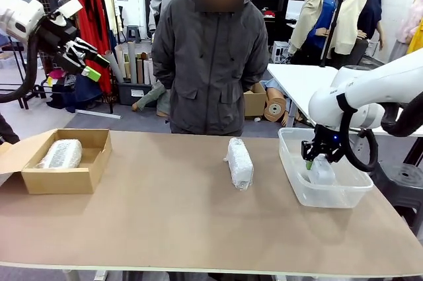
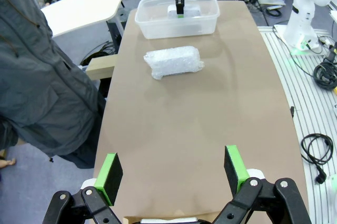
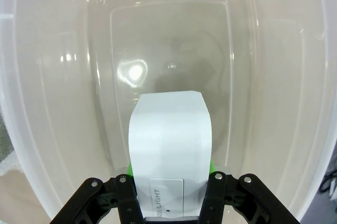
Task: Separate and place wrapped and unwrapped clocks.
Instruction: If the picked Digital clock is wrapped, place it in the Package Box ; if not, place it in the Organizing box.
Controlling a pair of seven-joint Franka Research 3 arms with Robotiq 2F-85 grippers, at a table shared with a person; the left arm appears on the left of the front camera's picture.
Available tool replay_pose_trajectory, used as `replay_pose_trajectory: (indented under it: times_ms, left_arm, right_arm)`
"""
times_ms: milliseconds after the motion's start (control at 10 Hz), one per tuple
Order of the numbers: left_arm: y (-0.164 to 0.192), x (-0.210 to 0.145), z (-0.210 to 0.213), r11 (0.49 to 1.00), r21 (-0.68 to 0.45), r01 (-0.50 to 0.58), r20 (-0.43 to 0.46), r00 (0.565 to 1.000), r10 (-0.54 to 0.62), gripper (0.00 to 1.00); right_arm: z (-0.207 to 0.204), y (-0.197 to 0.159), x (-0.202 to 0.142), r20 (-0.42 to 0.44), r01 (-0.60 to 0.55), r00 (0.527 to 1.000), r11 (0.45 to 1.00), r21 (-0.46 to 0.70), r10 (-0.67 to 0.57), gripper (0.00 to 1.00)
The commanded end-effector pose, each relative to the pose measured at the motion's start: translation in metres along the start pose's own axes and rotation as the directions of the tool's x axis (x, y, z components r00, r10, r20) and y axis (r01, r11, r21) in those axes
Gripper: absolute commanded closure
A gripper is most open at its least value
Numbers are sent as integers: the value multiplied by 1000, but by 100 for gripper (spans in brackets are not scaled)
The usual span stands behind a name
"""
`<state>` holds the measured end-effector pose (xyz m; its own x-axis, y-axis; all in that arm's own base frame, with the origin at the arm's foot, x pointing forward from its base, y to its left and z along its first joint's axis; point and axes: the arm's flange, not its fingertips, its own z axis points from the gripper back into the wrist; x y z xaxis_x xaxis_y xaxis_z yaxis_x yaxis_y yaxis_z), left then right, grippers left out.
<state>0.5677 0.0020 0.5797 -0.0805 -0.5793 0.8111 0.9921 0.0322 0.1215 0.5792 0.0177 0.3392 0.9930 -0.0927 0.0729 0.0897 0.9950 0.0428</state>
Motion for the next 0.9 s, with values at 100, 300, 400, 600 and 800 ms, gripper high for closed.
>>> replay_pose_trajectory:
  times_ms: [100, 300, 400, 600, 800]
  left_arm:
    - [-2, 1, 0, 1000, -3, 0, 2, 1000, 0, 0]
    - [-2, 1, 0, 1000, -3, 0, 2, 1000, 0, 0]
    - [-2, 1, 0, 1000, -3, 0, 2, 1000, 0, 0]
    - [-2, 1, 0, 1000, -3, 0, 2, 1000, 0, 0]
    - [-2, 1, 0, 1000, -3, 0, 2, 1000, 0, 0]
  right_arm:
    - [3, -3, 5, -6, -3, 1000, 1000, -26, 3, 100]
    - [3, -4, 7, -13, 0, 1000, 1000, -31, 0, 62]
    - [3, -3, 5, -14, 3, 1000, 1000, -30, -4, 43]
    - [4, -5, 5, -19, 3, 1000, 999, -35, -3, 5]
    - [4, -2, 5, -12, 1, 1000, 999, -33, -2, 0]
